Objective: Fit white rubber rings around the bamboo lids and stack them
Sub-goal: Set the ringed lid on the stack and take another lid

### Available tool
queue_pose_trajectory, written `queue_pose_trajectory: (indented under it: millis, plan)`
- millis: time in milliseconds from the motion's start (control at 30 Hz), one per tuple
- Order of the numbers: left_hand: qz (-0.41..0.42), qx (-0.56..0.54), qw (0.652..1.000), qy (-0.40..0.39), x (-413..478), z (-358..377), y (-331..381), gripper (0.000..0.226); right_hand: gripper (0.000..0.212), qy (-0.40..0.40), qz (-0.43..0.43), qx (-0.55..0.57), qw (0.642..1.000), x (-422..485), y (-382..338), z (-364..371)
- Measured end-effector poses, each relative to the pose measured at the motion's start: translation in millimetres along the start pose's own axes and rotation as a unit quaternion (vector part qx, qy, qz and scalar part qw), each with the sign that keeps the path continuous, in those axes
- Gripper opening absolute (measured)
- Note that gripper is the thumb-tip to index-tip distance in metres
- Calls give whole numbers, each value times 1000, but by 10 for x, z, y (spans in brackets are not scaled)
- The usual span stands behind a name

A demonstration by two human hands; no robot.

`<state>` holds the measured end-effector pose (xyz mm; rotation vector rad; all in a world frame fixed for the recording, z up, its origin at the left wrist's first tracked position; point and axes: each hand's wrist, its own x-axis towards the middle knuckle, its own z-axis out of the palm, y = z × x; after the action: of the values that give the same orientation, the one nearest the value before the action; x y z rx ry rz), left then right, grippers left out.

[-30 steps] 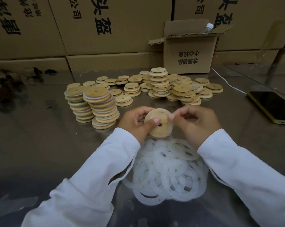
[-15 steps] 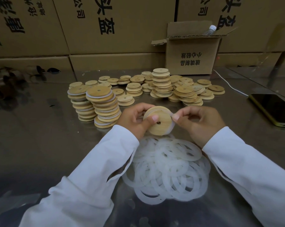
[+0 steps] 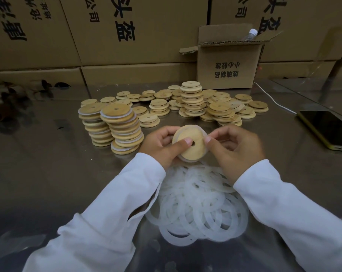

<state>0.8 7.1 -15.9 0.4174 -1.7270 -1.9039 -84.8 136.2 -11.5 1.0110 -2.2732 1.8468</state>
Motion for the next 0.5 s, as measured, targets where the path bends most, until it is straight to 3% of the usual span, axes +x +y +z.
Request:
queue_pose_trajectory:
  millis: [200,500]
  plan:
    - [42,125,991,-13,5,-20,-31,13,14,-27,-5,-23,999,-7,-16,0]
    - [80,159,983,-32,-6,-44,8,17,21,-34,45,60,997,46,-13,-25]
